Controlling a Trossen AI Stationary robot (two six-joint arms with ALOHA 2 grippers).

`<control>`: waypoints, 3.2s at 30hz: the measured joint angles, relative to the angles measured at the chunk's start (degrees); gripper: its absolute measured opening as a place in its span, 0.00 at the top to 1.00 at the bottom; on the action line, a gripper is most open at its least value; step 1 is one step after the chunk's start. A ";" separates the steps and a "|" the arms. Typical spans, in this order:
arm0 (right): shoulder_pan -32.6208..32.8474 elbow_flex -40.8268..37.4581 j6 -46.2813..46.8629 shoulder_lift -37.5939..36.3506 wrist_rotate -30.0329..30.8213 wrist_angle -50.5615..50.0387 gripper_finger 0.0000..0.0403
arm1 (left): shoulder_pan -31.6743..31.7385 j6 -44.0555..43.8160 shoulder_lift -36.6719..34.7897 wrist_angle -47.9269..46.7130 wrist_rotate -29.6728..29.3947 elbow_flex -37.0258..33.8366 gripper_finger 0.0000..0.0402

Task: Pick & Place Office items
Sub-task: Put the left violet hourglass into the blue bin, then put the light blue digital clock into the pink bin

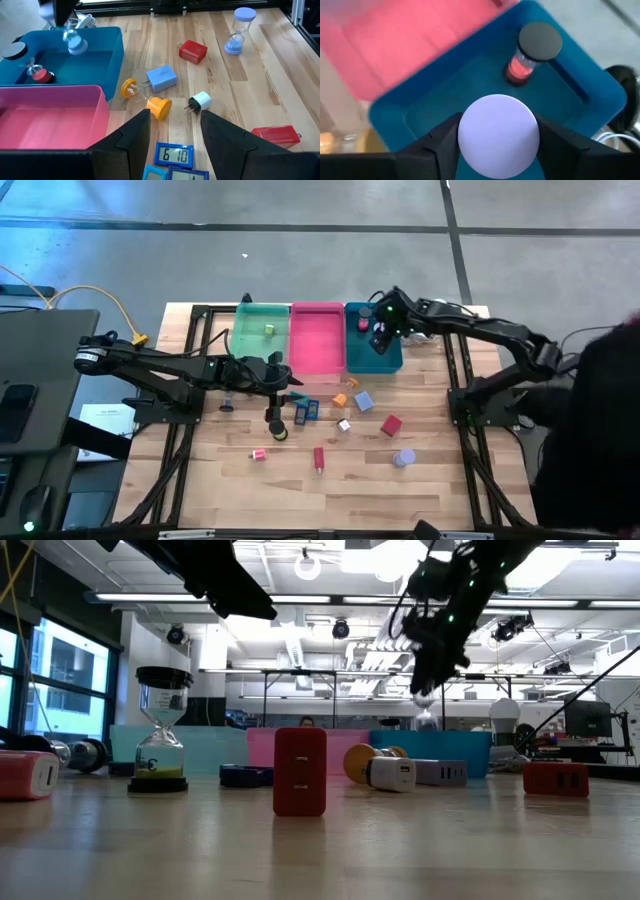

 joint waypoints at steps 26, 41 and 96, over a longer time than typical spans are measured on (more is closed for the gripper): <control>-2.61 0.00 -2.22 11.03 2.11 4.23 0.42 | 0.00 0.26 0.00 0.11 0.00 0.00 0.58; -0.57 -0.02 -3.23 -1.09 4.00 4.18 0.41 | 0.57 0.29 0.00 0.38 -0.40 0.00 0.58; 43.95 -0.04 18.13 -12.56 8.55 -2.67 0.41 | 0.33 24.19 12.89 -34.02 2.55 19.84 0.58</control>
